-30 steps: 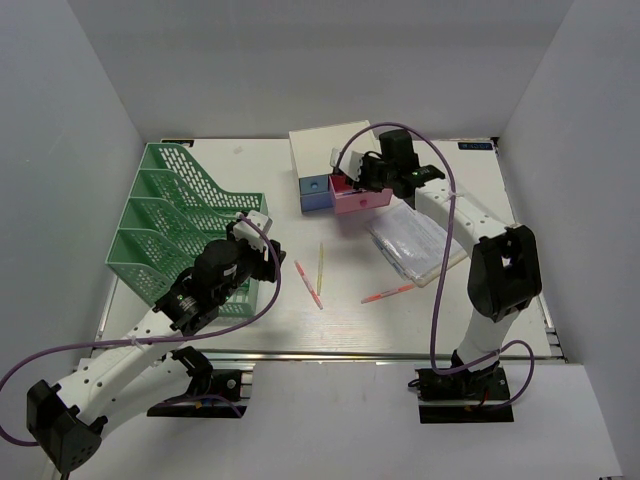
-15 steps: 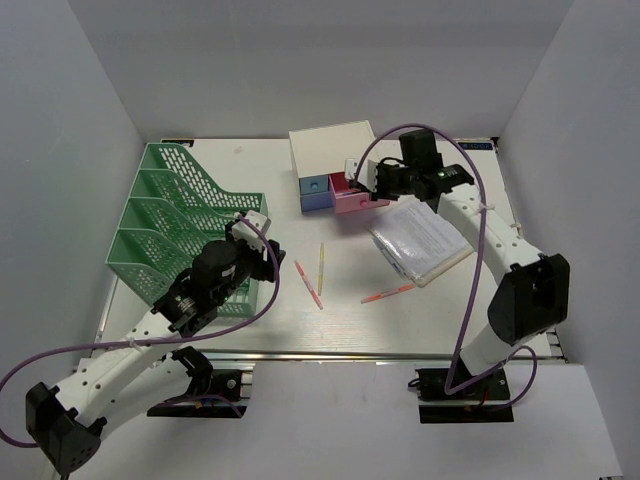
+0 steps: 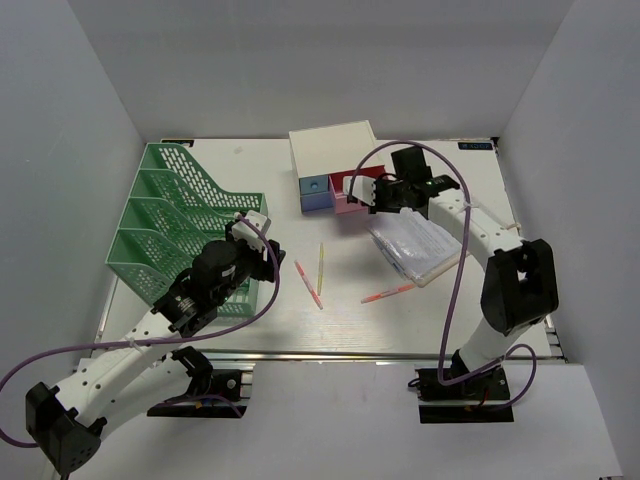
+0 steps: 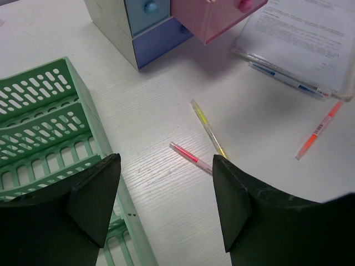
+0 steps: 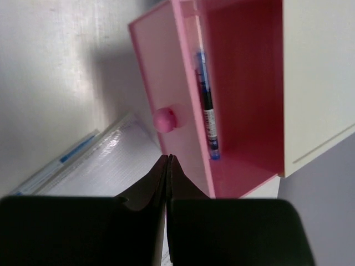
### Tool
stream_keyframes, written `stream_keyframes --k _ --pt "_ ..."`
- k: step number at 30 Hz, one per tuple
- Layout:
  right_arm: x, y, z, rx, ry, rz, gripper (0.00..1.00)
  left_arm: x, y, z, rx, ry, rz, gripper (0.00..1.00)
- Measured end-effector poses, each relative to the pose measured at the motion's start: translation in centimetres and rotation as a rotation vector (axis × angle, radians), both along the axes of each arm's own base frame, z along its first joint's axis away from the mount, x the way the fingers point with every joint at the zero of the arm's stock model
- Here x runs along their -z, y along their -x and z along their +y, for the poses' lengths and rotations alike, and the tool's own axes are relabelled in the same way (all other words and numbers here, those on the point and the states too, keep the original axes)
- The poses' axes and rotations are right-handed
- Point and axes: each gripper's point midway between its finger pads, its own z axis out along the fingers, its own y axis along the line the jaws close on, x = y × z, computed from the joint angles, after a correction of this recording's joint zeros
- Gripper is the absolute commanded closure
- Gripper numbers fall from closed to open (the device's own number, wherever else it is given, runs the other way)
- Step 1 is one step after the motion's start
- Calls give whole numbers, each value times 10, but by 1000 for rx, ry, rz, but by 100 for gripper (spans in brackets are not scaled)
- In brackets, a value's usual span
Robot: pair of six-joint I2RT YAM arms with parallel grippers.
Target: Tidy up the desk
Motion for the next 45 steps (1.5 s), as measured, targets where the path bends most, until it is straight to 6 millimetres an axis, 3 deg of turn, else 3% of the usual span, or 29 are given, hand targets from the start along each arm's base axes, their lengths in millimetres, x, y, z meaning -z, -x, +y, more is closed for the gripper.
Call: stream_keyframes --k 10,29,36,39,41,42,43,45 --pt "21 -42 -5 109 29 -116 100 0 0 0 0 -1 1 23" --pt "41 -98 12 207 11 -236 100 5 -1 -1 2 -14 10 23" --pt "42 -98 16 220 -6 -226 100 6 -1 -3 12 -17 13 23" --pt "42 -81 18 205 -37 -161 100 3 2 -6 37 -4 8 23" --pt "31 -58 15 221 -84 -107 66 -1 4 -10 61 15 -3 24" --pt "20 -46 11 248 -125 -87 39 -3 5 -13 77 29 -12 27" --pt "2 -34 6 283 -176 -86 11 -5 6 -17 92 44 -16 44" --pt "-36 -20 -5 386 -319 -108 11 -5 6 -28 128 85 -11 68"
